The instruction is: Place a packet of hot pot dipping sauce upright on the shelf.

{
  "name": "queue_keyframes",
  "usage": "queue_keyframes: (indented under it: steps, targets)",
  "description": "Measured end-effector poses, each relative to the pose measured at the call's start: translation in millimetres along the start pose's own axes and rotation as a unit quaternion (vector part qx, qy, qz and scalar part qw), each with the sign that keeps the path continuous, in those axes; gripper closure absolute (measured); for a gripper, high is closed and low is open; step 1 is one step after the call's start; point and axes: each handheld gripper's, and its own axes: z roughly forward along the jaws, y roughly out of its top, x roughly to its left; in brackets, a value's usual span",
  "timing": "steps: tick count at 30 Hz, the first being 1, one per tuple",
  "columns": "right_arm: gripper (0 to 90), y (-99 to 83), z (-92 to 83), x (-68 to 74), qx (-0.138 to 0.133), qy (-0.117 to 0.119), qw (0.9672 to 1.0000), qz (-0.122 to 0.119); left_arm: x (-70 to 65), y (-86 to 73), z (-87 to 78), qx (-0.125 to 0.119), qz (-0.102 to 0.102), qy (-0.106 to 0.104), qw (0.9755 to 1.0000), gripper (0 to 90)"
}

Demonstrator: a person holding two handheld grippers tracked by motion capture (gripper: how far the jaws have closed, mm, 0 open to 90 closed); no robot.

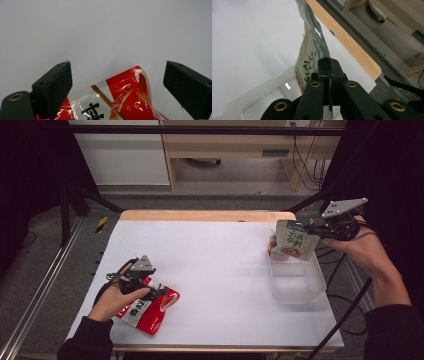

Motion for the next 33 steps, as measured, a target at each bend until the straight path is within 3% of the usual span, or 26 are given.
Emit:
queue_keyframes:
  steps: [21,33]
  targets:
    - [90.0,-4.4,18.0,6.8,0.022,0.019,0.9996,-0.002,2.3,1.2,-3.8,-0.003,-0.003,0.0,1.0,8.7]
    - [90.0,-7.4,31.4,10.9,0.018,0.024,0.9995,0.006,1.7,0.3,-3.9,0.001,-0.002,-0.002,1.0,8.7]
